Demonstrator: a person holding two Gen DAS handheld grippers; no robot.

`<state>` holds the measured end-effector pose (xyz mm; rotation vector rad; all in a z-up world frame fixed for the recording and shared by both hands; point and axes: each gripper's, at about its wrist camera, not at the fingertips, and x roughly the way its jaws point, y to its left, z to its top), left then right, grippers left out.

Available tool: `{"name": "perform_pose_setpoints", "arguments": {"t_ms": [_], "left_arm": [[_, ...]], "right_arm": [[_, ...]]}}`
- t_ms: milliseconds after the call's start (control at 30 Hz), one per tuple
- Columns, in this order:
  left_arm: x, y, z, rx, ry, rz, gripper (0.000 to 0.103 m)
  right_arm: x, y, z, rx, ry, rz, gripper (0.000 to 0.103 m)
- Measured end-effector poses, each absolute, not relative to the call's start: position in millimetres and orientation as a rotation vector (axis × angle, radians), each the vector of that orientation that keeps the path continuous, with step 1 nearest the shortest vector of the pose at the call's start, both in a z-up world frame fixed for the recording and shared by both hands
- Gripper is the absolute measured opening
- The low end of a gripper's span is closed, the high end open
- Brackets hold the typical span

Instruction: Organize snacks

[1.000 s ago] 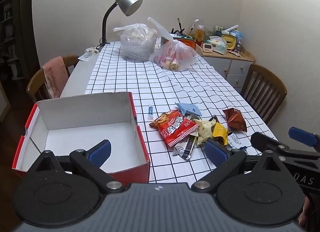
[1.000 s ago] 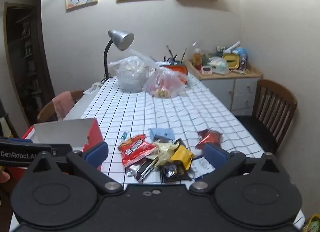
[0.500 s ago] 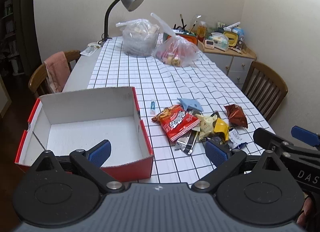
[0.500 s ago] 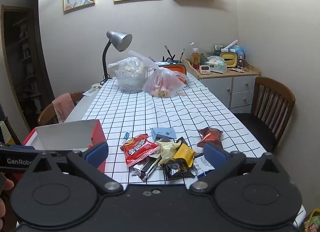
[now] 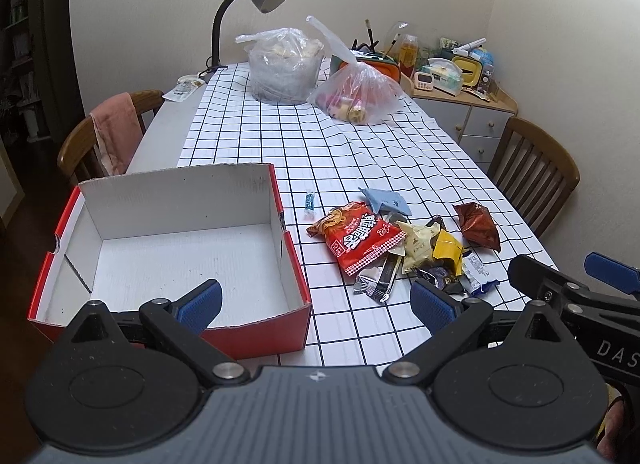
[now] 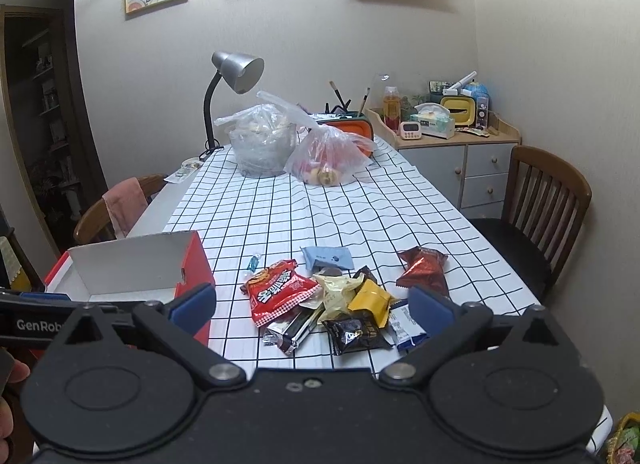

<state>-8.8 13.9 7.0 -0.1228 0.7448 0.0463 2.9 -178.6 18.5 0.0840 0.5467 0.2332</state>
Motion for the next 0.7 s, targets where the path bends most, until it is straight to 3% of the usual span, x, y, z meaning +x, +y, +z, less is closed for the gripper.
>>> {"name": "perform_pose_setpoints", "arguments": {"t_ms": [700], "left_arm": [[3, 5, 8, -0.130, 0.752, 0.058, 0.101]], "right_arm": [[13, -187, 21, 0.060, 0.521, 0.236, 0.103]]}}
